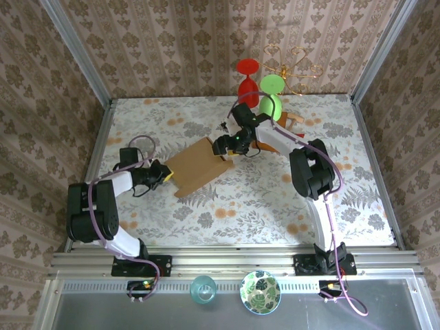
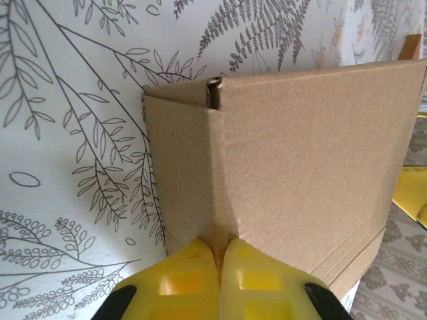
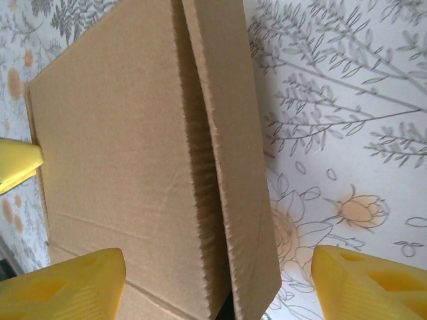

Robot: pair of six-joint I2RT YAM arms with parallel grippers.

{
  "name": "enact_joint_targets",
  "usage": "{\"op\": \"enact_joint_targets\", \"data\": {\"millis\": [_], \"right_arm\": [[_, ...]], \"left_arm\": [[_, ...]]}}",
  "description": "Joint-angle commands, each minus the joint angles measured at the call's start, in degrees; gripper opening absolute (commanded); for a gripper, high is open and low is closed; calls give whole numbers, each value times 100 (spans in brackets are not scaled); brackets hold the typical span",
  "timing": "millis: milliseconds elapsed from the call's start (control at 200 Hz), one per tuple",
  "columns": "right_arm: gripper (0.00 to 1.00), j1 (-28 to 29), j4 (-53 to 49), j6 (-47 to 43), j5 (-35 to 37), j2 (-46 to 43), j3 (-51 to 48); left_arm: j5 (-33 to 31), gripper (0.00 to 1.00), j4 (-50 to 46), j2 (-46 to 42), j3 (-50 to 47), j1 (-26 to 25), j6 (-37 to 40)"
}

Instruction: Fold the paper box

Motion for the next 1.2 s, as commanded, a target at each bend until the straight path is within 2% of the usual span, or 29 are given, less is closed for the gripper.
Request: {"op": "enact_joint_targets", "data": {"millis": [0,315,560,645,845,1195], "right_arm": [[76,-27,-122,-53,-554,145,114],[79,-18,379,458,-1217,-107,-299],[79,-7,648,523,-335,-846,-1232],[80,-16,1176,740,-427,-1091,-1647],[79,163,1601,1092,-936,-854,-1751],[76,383,1998,1461,-1005,-541,-1674]], "left_arm": [[232,0,-217,169,-172,152,572],[649,0,-521,230,-177,437,1321],[719,0,-659,288,-295,608,1636],[704,0,-812,261,-286,635,1692],[694,0,-935,305,-251,624,1796],[572,0,-1188,307,-194,625,1935]]}}
